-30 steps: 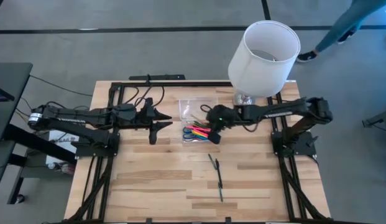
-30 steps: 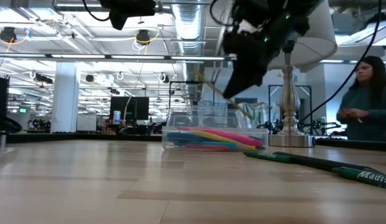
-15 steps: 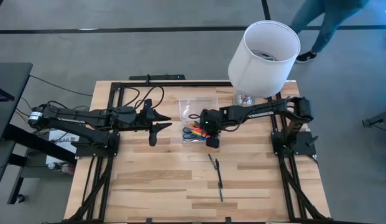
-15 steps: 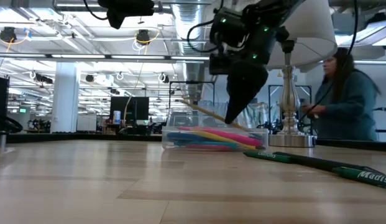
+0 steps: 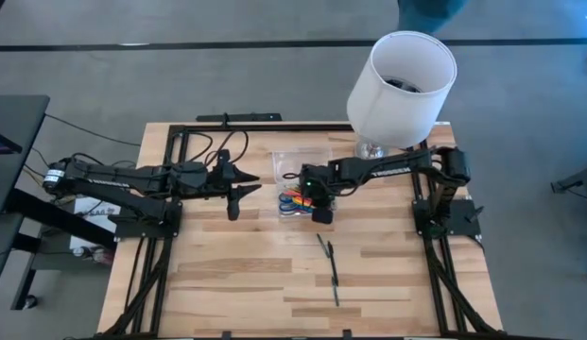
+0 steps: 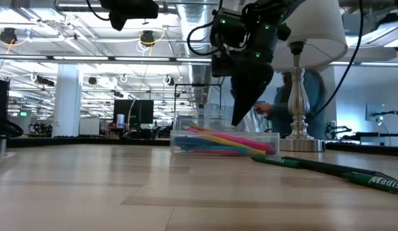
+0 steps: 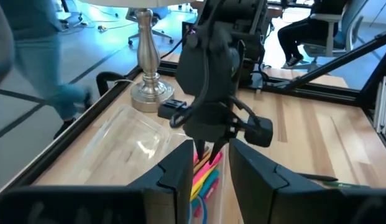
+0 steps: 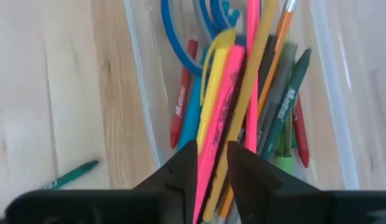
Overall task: Pick & place school supplies into a supply box
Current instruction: Put the green crayon into the transparent supply box
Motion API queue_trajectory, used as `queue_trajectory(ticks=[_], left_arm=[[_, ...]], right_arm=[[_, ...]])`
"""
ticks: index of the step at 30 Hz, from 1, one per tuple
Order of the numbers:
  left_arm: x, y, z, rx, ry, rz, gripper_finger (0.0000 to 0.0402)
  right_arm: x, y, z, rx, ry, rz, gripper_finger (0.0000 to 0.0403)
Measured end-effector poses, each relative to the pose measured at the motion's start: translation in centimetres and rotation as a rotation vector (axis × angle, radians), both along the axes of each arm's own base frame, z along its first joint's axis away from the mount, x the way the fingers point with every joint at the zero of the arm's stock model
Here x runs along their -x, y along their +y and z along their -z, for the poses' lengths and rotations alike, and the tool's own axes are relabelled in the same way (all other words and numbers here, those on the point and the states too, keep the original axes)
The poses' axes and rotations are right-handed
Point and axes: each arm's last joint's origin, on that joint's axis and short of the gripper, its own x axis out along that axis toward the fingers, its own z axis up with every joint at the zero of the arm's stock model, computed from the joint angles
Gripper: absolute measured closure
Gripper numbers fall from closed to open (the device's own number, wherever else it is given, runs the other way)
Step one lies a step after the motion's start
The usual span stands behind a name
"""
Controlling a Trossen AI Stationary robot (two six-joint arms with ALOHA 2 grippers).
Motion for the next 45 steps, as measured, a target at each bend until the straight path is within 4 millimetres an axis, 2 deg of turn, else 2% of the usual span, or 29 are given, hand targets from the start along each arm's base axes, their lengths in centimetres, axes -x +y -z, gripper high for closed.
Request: queue_trajectory(ticks=[7,11,15,20,27,33,41,45], left_arm=[[0.0,0.0,0.1,0.078,-0.007,-0.023,0.0307],[-0.1,-0.1,0.2,0.171,-0.021,-0.007,0.0307],[-1.1,-0.5,1.0,0.236,0.009,0.040,0.0307],[-3.8,-1.0,2.7,0.308,0.031,0.127,0.0307],[-7.9,-1.6,6.4,0.322,0.080,0.227,0.0307],[-11.0,-2.0,9.0,0.147,0.126,0.352,0.0307],[-16.9,-2.6,10.5,-0.054,0.187,0.499,0.0307],[-19.5,-2.8,11.2,-0.150,0.297,0.554,0.0307]], right_arm=[[0.9,-0.1,-1.3,-0.005,0.011,0.021,0.0294],[1.8,0.0,-3.3,-0.023,-0.028,0.077,0.0290],[3.2,0.2,-5.5,-0.047,-0.049,0.144,0.0291],[5.2,1.0,-7.3,-0.069,-0.079,0.183,0.0291],[8.9,3.6,-8.1,-0.104,-0.109,0.203,0.0291],[12.7,6.1,-7.9,-0.088,-0.143,0.240,0.0291],[17.4,8.7,-7.1,-0.134,-0.200,0.322,0.0292],[19.2,9.7,-6.8,-0.170,-0.225,0.345,0.0291]])
